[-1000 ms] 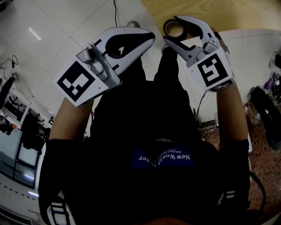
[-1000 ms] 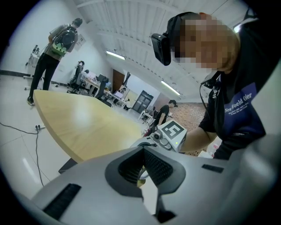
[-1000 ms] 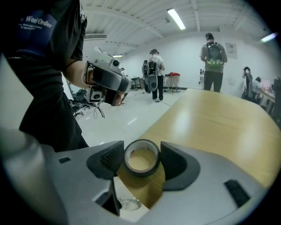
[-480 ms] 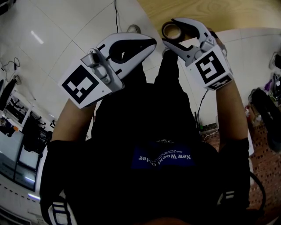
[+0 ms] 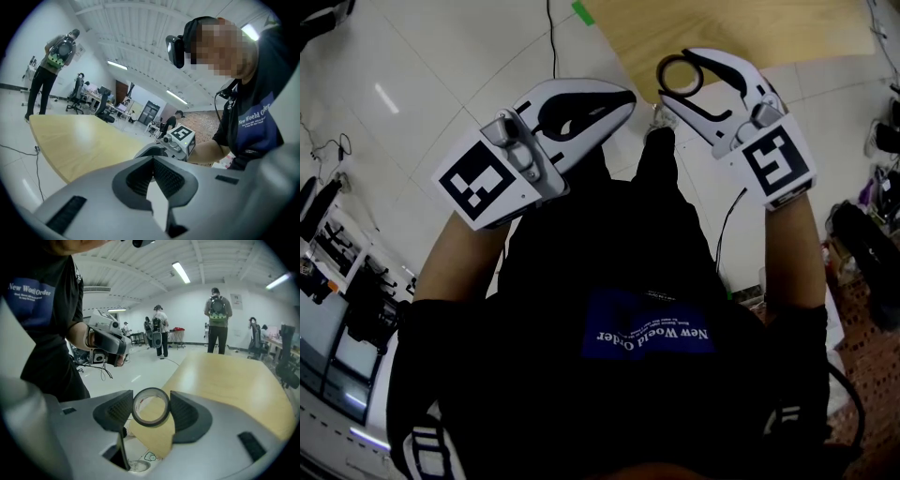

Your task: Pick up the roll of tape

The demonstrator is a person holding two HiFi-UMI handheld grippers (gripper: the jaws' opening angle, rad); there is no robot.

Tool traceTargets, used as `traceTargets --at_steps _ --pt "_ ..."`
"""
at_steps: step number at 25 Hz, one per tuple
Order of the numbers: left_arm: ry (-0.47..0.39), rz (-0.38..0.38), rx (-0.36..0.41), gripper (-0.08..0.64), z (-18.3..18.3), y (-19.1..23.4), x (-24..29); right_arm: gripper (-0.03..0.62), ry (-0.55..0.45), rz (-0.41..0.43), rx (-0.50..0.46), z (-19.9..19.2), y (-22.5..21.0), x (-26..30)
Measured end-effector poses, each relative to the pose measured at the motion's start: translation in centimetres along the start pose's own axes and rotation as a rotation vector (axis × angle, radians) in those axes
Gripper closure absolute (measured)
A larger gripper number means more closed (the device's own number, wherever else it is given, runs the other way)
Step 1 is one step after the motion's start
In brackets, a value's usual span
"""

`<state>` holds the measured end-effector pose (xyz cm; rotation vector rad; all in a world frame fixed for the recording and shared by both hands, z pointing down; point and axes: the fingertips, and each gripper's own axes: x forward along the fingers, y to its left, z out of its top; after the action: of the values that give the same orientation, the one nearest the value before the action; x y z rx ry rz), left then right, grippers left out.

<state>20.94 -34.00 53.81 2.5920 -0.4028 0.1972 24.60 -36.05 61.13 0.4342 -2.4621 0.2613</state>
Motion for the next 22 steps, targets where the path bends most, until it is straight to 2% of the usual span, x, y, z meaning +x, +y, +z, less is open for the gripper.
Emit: traceTargets --at_steps 2,8,13,18,22 --pt "-0.018 -0.007 0.025 0.554 2.2 -0.9 -0.2 0.353 -0.014 -0.016 -0.037 2.4 -0.2 -1.9" --pt "-0.059 -0.009 0.085 0.554 8.7 -3.6 0.8 0.354 -0.068 -0.07 -0.067 8.1 -1.2 -8.9" --pt "-0.13 -0.009 0.19 0.554 14.4 -6.9 2.3 0.354 -0.155 -0.135 -0.187 13.2 -1.5 -16.2" --pt "-0.187 -0.016 0.265 0.554 19.7 -8.5 0.3 0.354 -0.225 -0.196 -0.224 19.2 -0.8 -20.3" --pt "-0.236 -0.011 0.324 0.554 23.0 -10.7 -0.4 0.354 -0.247 -0.248 -0.284 21.8 0.3 -24.3"
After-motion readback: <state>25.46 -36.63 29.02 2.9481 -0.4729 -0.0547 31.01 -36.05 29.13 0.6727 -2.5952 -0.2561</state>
